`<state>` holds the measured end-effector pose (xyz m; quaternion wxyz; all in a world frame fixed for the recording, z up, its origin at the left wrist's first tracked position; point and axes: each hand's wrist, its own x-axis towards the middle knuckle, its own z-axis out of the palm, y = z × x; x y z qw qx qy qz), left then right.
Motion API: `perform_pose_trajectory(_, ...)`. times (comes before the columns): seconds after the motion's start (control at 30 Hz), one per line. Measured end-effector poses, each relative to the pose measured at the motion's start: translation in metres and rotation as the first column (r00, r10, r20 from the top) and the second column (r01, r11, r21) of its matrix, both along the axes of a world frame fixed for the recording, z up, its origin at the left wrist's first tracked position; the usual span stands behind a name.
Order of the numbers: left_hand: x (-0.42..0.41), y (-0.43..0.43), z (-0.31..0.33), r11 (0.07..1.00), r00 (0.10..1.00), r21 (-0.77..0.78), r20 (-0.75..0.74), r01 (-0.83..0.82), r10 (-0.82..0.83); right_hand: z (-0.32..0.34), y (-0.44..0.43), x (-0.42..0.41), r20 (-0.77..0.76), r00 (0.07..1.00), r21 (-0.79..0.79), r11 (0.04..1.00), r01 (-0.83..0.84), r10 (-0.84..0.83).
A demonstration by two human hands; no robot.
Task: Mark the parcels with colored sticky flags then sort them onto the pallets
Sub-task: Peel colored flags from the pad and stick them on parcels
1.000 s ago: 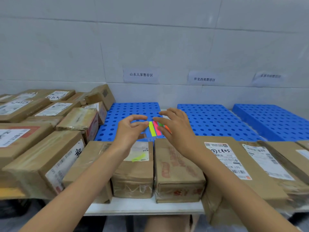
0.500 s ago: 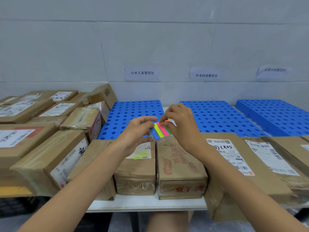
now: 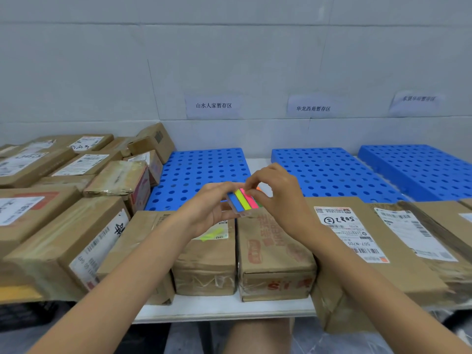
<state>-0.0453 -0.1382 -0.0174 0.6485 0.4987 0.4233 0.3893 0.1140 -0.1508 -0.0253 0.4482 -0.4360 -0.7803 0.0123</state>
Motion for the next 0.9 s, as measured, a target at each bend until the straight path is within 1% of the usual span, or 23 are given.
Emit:
perform_pose_trajectory(0.13, 0.002, 0.003, -0.006, 0.998, 0.994, 0.023, -0.088, 0.06, -0.058, -0.002, 0.0, 0.001, 0.037, 0.999, 0.002, 1.0, 0.006, -0.006)
perform_pose_trajectory(0.2, 0.003, 0.004, -0.007, 0.998, 0.993, 0.032, -0.113, 0.046, -0.042, 0.0, 0.0, 0.002, 0.028, 1.0, -0.028, 1.0, 0.007, -0.007)
perform_pose_trajectory(0.33, 0.004, 0.005, -0.008, 0.998, 0.988, 0.061, -0.149, -0.027, 0.036, 0.003, -0.001, 0.004, -0.033, 0.999, -0.126, 0.992, 0.003, -0.007)
perform_pose_trajectory(0.43, 0.004, 0.005, -0.009, 0.99, 0.987, 0.093, -0.116, -0.104, 0.115, 0.002, -0.003, 0.006, -0.049, 0.999, -0.183, 0.983, 0.005, -0.015)
perform_pose_trajectory(0.67, 0.005, 0.005, -0.011, 0.937, 0.946, 0.189, -0.083, -0.295, 0.314, -0.006, -0.008, 0.013, -0.1, 0.995, -0.194, 0.981, -0.008, -0.012)
perform_pose_trajectory(0.77, 0.001, 0.006, -0.011, 0.914, 0.925, 0.173, -0.039, -0.367, 0.379, -0.008, -0.011, 0.019, -0.186, 0.982, -0.243, 0.97, -0.022, -0.024)
perform_pose_trajectory(0.83, -0.002, 0.006, -0.011, 0.902, 0.913, 0.153, -0.005, -0.403, 0.409, -0.005, -0.016, 0.023, -0.3, 0.953, -0.318, 0.945, -0.071, -0.029)
perform_pose_trajectory(0.9, -0.007, 0.006, -0.012, 0.883, 0.894, 0.154, 0.004, -0.443, 0.447, -0.003, -0.02, 0.027, -0.414, 0.909, -0.358, 0.927, -0.114, -0.048)
